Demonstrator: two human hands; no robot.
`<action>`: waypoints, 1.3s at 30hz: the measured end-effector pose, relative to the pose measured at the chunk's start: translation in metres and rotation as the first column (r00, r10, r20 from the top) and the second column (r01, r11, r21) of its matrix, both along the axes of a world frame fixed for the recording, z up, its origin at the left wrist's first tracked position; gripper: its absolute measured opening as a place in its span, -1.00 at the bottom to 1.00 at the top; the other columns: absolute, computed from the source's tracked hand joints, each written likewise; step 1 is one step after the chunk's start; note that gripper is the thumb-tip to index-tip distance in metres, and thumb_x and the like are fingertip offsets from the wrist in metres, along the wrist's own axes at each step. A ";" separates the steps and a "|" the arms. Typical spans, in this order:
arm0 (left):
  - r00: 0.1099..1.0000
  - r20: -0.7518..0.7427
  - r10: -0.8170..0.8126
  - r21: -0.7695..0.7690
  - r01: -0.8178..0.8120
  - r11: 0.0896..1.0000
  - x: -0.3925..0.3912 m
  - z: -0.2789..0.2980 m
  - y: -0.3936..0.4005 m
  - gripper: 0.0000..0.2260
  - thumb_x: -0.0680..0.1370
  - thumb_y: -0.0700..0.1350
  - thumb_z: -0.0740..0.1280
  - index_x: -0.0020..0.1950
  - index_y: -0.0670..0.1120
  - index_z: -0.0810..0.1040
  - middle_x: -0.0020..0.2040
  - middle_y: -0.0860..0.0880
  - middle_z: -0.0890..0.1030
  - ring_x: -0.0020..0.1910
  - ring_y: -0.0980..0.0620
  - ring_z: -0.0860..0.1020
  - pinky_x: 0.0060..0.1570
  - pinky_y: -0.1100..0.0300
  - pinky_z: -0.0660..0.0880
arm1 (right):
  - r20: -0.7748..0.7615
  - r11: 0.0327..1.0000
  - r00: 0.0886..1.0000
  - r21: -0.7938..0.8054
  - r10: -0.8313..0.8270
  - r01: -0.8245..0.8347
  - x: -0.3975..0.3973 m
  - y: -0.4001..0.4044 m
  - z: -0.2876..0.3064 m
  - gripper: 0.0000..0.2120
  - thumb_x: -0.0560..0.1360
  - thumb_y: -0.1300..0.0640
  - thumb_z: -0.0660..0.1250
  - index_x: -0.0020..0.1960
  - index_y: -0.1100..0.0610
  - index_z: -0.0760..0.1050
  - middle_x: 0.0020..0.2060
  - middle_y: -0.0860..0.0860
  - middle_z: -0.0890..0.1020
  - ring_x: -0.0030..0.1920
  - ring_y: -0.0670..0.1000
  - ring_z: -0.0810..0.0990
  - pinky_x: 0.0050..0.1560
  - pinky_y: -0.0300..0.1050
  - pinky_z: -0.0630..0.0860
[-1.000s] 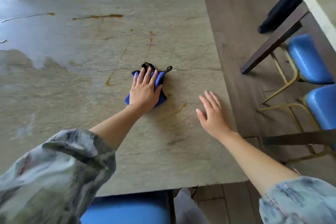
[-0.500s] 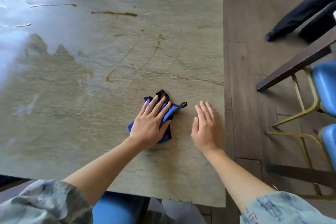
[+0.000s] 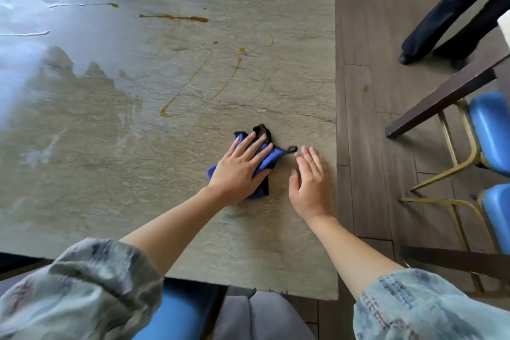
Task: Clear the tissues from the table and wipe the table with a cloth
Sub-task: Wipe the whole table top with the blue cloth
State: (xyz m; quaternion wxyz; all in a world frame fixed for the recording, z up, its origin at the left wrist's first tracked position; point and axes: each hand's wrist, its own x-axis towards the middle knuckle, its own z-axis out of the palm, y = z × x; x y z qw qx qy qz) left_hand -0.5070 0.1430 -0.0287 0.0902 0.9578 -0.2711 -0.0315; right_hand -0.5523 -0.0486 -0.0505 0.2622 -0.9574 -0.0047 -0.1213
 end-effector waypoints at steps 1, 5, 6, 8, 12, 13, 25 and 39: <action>0.999 -0.002 -0.048 0.002 0.048 0.999 -0.014 0.001 0.009 -0.47 0.60 0.22 0.00 0.52 0.02 0.23 0.54 0.00 0.20 0.55 -0.04 0.08 0.52 -0.04 0.03 | 0.007 1.000 1.000 -0.002 -0.016 0.016 -0.001 -0.001 0.000 -0.60 0.53 0.15 0.10 0.27 0.29 0.50 0.33 0.21 0.48 0.42 0.18 0.35 0.46 0.09 0.18; 0.976 0.002 -0.217 0.026 0.217 0.976 -0.053 -0.001 0.041 -0.49 0.63 0.20 0.03 0.53 0.03 0.21 0.55 0.02 0.15 0.56 -0.01 0.03 0.53 0.00 -0.03 | 0.027 0.996 0.996 -0.031 -0.084 0.085 -0.001 -0.001 0.000 -0.61 0.53 0.15 0.11 0.25 0.28 0.52 0.31 0.23 0.49 0.39 0.20 0.38 0.44 0.10 0.21; 0.966 -0.001 -0.258 0.023 0.258 0.966 -0.048 -0.001 0.045 -0.50 0.63 0.20 0.04 0.53 0.03 0.21 0.55 0.02 0.15 0.56 -0.01 0.03 0.53 0.01 -0.04 | 0.035 0.995 0.995 -0.034 -0.091 0.092 -0.001 -0.001 0.000 -0.62 0.53 0.15 0.12 0.24 0.28 0.52 0.31 0.24 0.49 0.38 0.22 0.39 0.44 0.08 0.20; 0.963 -0.003 -0.268 0.025 0.268 0.963 -0.030 -0.003 0.046 -0.50 0.63 0.19 0.06 0.53 0.03 0.22 0.55 0.01 0.18 0.55 -0.01 0.06 0.52 0.00 0.01 | 0.048 0.995 0.995 -0.047 -0.090 0.093 -0.001 0.000 0.002 -0.63 0.51 0.16 0.13 0.22 0.29 0.52 0.29 0.25 0.50 0.36 0.23 0.40 0.43 0.06 0.20; 0.986 -0.045 0.163 -0.009 -0.164 0.986 0.002 -0.003 0.020 -0.45 0.58 0.21 0.00 0.51 -0.01 0.26 0.53 -0.04 0.25 0.54 -0.06 0.11 0.50 -0.06 0.09 | 0.042 0.993 0.994 -0.052 -0.102 0.104 -0.002 0.001 0.003 -0.62 0.50 0.15 0.14 0.21 0.28 0.53 0.28 0.25 0.51 0.36 0.23 0.41 0.42 0.05 0.21; 0.962 -0.051 0.267 -0.002 -0.267 0.964 0.002 -0.004 0.010 -0.44 0.58 0.20 0.00 0.52 -0.02 0.25 0.54 -0.05 0.23 0.55 -0.06 0.09 0.51 -0.05 0.04 | 0.034 0.994 0.994 -0.049 -0.101 0.103 -0.002 0.001 0.002 -0.62 0.51 0.15 0.13 0.22 0.28 0.53 0.29 0.24 0.51 0.36 0.23 0.41 0.43 0.04 0.20; 0.995 0.005 -0.102 0.029 0.102 0.994 -0.075 -0.001 0.120 -0.48 0.61 0.16 0.07 0.52 -0.02 0.25 0.54 -0.04 0.21 0.54 -0.04 0.10 0.50 -0.05 0.10 | -0.106 0.984 0.984 0.088 -0.143 0.153 -0.048 0.050 0.001 -0.59 0.56 0.13 0.11 0.34 0.27 0.42 0.42 0.23 0.35 0.49 0.18 0.20 0.49 0.14 0.11; 0.961 0.000 0.276 0.001 -0.276 0.961 -0.046 0.001 0.227 -0.43 0.58 0.19 0.02 0.52 -0.08 0.24 0.54 -0.09 0.22 0.54 -0.09 0.09 0.51 -0.06 0.04 | -0.050 0.978 0.977 -0.038 -0.205 0.203 -0.086 0.100 -0.001 -0.56 0.59 0.03 0.08 0.34 0.27 0.41 0.40 0.25 0.37 0.47 0.20 0.23 0.51 0.10 0.03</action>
